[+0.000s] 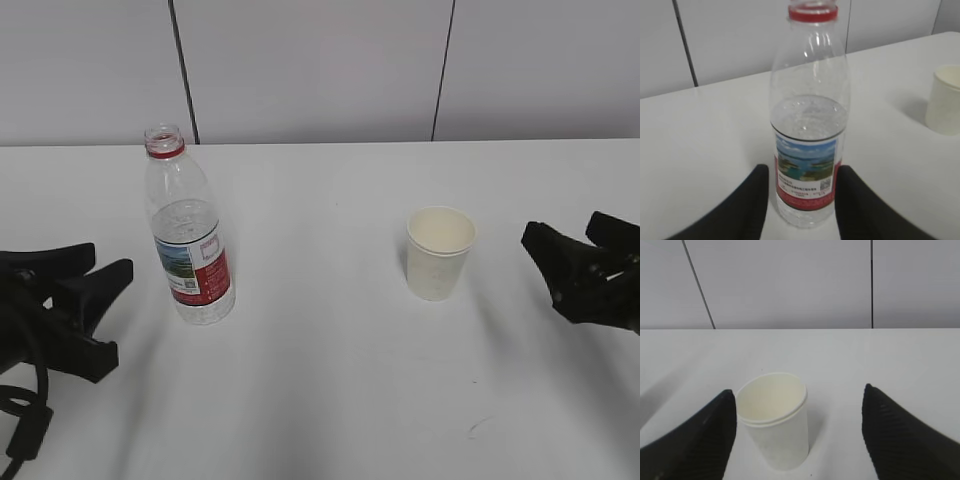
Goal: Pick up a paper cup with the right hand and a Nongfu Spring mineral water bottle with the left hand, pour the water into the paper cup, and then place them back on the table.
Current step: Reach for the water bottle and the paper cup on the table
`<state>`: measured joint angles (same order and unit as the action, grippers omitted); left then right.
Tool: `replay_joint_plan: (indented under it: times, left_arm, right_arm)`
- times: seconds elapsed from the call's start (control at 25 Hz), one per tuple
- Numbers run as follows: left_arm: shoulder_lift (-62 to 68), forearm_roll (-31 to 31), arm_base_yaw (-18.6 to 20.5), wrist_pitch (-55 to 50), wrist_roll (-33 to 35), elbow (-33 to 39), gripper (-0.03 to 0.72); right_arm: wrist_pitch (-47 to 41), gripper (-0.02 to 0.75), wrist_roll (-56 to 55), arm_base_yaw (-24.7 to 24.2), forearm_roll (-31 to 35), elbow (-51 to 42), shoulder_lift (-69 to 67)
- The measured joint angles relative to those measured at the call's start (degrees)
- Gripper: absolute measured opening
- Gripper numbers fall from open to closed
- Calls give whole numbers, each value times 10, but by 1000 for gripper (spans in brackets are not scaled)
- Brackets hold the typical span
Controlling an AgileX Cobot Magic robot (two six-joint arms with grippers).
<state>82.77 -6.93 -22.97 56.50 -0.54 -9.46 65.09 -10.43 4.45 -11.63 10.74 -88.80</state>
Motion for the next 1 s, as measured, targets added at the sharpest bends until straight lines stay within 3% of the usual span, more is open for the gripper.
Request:
replay_joint_plan:
  times: [0.32,0.6,0.68,1.0]
  left_arm:
    - [49,-23,0,40,-4,-1,298]
    - [110,-23,0,86,-22,-1,552]
    - [128,-23,0,87,-31,-3,591]
    - [190,17,0,88,-35,-26,608]
  right_arm:
    - [3,577,0,0,-4,-47,-31]
    - [4,577,0,0,-5,-47,-36]
    - [4,577,0,0,-5,-48,-36]
    - [4,577,1,0,-5,-57,-36]
